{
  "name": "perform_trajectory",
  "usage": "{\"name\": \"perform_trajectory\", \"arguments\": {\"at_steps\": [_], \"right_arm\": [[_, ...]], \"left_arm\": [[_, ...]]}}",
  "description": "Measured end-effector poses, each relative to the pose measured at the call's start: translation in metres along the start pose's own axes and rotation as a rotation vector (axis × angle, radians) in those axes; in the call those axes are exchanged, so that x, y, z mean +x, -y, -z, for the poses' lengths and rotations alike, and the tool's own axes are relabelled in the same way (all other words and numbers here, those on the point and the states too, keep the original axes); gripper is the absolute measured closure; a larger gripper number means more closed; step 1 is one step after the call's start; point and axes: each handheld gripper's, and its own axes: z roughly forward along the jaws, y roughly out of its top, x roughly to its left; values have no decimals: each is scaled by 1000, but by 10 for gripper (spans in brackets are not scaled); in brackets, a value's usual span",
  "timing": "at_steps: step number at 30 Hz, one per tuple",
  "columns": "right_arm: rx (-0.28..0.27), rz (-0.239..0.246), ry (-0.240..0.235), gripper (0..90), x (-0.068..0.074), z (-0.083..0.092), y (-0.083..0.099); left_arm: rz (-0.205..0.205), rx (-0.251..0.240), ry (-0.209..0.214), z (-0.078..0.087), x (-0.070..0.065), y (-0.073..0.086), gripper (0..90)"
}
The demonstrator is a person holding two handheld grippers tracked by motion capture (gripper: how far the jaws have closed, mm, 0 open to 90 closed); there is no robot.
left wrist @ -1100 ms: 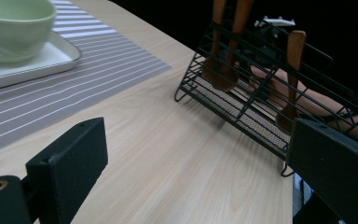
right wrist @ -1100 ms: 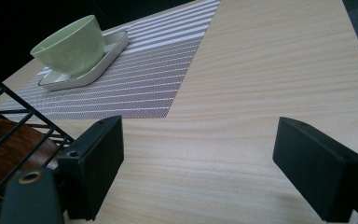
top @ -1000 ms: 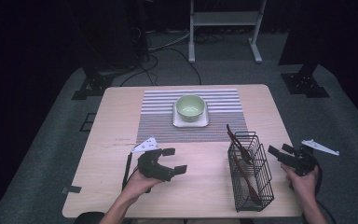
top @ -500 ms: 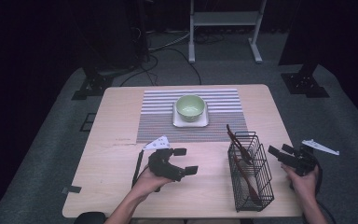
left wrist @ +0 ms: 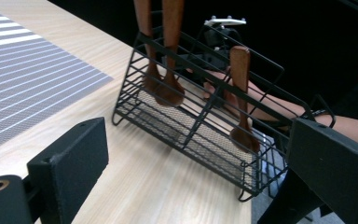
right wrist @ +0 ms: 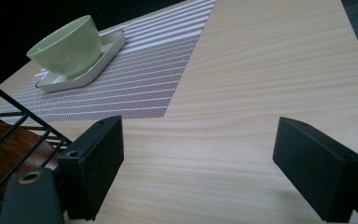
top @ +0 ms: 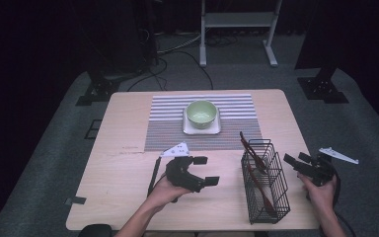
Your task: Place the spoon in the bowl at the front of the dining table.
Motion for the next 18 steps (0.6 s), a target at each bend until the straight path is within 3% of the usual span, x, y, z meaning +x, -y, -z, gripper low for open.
{"name": "perform_trajectory", "arguments": {"at_steps": [18], "right_arm": [[6,3,5,147,1,0,0]], "left_arm": [[-9,16,70,-31,-18,-9,48]]}}
